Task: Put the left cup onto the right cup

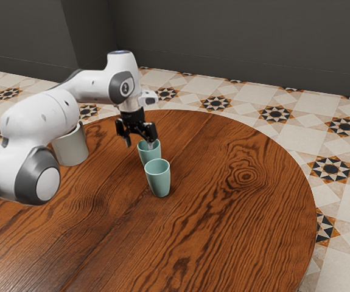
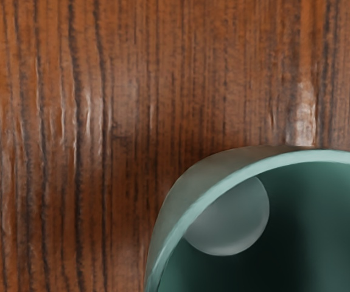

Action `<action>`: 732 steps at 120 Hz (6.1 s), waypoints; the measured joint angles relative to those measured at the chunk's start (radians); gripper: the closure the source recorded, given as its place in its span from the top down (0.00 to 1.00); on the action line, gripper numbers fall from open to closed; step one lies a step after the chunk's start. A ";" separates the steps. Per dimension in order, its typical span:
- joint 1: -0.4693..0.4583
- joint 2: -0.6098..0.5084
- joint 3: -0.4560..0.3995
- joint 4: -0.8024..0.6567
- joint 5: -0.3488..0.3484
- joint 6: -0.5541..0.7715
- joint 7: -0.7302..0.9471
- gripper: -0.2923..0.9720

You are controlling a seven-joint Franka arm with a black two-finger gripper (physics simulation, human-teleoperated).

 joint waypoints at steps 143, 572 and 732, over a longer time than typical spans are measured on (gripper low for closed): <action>0.013 0.054 -0.010 0.068 0.002 0.010 -0.010 0.29; -0.178 -0.533 0.046 -0.658 0.025 0.191 -0.024 0.15; -0.190 -0.757 0.047 -0.716 0.006 0.123 -0.014 0.74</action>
